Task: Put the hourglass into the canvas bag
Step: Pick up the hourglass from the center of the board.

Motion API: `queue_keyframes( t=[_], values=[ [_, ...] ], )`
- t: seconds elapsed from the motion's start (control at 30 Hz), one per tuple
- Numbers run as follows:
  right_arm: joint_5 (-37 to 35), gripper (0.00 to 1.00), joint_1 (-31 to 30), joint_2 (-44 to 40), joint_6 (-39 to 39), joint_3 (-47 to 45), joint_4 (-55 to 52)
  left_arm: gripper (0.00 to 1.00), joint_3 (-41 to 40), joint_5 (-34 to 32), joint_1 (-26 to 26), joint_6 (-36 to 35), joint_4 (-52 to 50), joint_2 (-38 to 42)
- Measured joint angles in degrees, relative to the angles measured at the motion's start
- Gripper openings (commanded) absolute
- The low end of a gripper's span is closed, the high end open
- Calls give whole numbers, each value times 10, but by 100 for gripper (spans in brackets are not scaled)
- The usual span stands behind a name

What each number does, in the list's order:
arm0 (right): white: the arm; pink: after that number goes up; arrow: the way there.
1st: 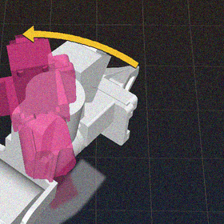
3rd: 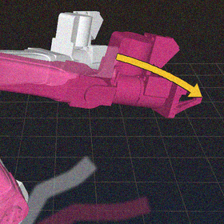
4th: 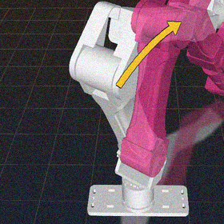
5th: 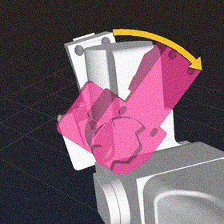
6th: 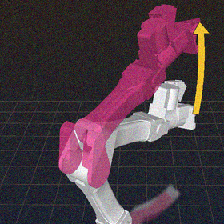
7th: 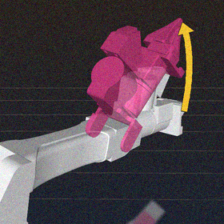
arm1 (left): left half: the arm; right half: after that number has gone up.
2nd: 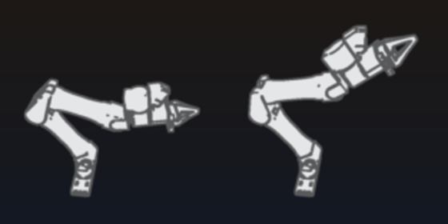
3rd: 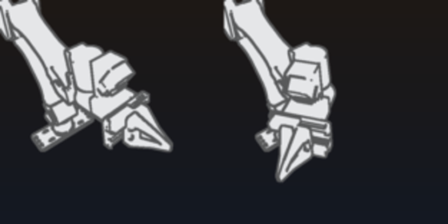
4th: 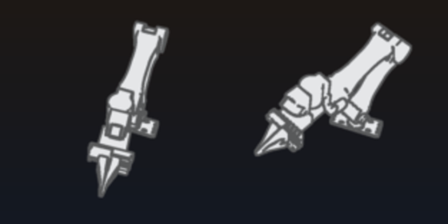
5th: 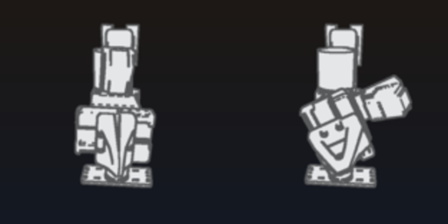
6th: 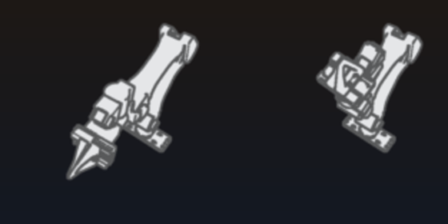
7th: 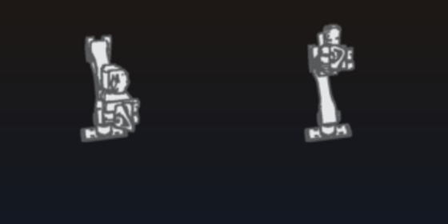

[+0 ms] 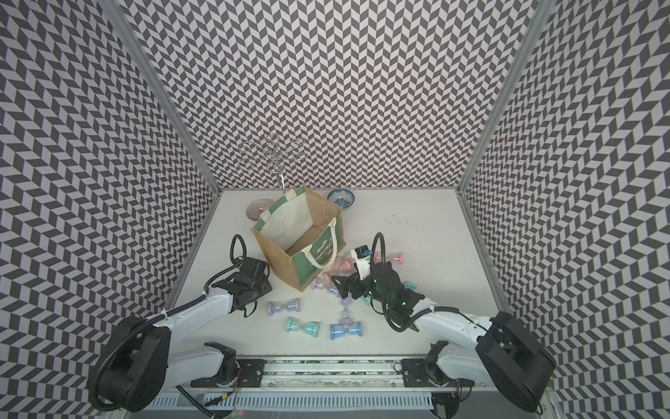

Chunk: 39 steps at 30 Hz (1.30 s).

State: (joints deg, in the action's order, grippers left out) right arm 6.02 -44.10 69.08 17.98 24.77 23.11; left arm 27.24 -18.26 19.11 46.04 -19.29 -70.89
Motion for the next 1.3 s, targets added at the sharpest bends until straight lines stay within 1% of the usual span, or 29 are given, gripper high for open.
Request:
queue_keyframes(
  t=[0.17, 0.23, 0.3, 0.37, 0.4, 0.63, 0.73, 1.03, 1.1, 1.3],
  values=[
    [-1, 99, 0, 0, 0, 0, 2, 51, -1, 0, 0, 4, 0, 2],
    [-2, 99, 0, 0, 0, 0, 2, 45, -3, 0, 0, 6, 0, 9],
    [-2, 99, 0, 0, 0, 0, 3, 44, -5, -1, 0, 8, 0, 17],
    [-3, 99, 0, 0, 0, -1, 6, 38, -7, -1, 0, 10, -1, 25],
    [-3, 99, 0, 0, 0, -2, 9, 36, -8, -2, 0, 11, -2, 29],
    [-3, 99, 0, 0, 0, -8, 21, 35, -9, -5, 0, 16, -6, 52],
    [-3, 99, 0, 0, 0, -15, 27, 33, -9, -5, 0, 16, -12, 63],
    [0, 99, 0, 0, 2, -19, 41, 30, -8, -9, 0, 16, -37, 128],
    [1, 99, 0, 0, 2, -19, 42, 28, -1, -11, 0, 16, -52, 143],
    [14, 99, 0, -17, 7, -18, 37, 27, 39, -16, 0, 12, -93, 194]
  ],
)
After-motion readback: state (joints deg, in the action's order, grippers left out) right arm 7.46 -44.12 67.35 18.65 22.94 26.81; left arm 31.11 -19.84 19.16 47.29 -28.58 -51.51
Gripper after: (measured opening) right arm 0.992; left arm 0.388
